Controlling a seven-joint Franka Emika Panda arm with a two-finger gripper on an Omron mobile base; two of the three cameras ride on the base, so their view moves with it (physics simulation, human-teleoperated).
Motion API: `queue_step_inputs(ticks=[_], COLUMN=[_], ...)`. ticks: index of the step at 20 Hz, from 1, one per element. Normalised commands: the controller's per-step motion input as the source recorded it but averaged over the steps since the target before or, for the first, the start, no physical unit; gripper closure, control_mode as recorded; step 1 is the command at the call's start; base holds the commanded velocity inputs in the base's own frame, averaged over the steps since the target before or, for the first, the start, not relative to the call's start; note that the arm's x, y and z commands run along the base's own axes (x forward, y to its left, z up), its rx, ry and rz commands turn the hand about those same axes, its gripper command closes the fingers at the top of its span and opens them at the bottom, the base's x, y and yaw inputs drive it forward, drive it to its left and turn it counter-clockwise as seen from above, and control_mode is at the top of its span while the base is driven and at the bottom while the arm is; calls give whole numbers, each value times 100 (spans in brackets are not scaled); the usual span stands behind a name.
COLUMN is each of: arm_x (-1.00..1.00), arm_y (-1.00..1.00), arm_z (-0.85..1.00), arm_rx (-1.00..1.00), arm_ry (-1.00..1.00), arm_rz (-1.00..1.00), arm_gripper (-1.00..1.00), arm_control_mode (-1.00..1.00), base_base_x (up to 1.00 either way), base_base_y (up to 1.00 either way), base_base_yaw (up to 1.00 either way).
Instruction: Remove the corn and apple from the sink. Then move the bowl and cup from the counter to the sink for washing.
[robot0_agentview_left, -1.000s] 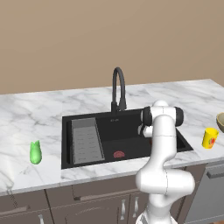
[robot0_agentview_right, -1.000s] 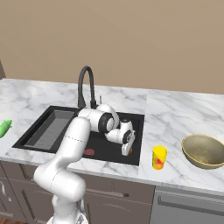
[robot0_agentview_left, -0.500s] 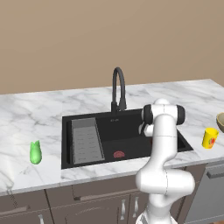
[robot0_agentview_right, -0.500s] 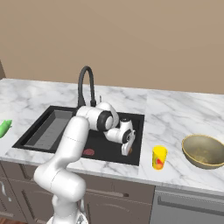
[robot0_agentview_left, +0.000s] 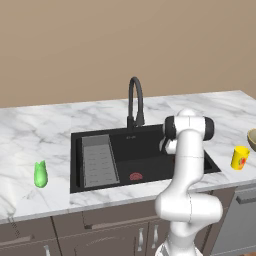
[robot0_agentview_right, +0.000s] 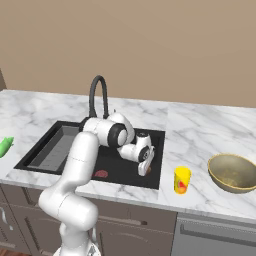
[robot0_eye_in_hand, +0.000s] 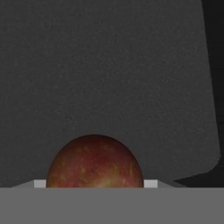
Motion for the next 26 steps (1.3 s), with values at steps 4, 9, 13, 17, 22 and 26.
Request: queue_step_inputs(ticks=[4,9,13,17,22,26], arm_x=[-17,-10,-8,-10,-12,-14], arm_y=[2,6,10,7,5,0], arm_z=[26,28,32,32,34,37], arm_rx=[1,0,0,0,0,0], arm_ry=[-7,-4,-3,-1,0,0], arm_rz=[0,0,0,0,0,0], arm_gripper=[100,100,100,100,100,100], arm_control_mode=[-100,-100,-100,-100,-100,-100], base_base_x=[0,0,0,0,0,0], base_base_y=[0,0,0,0,0,0], base_base_yaw=[0,0,0,0,0,0])
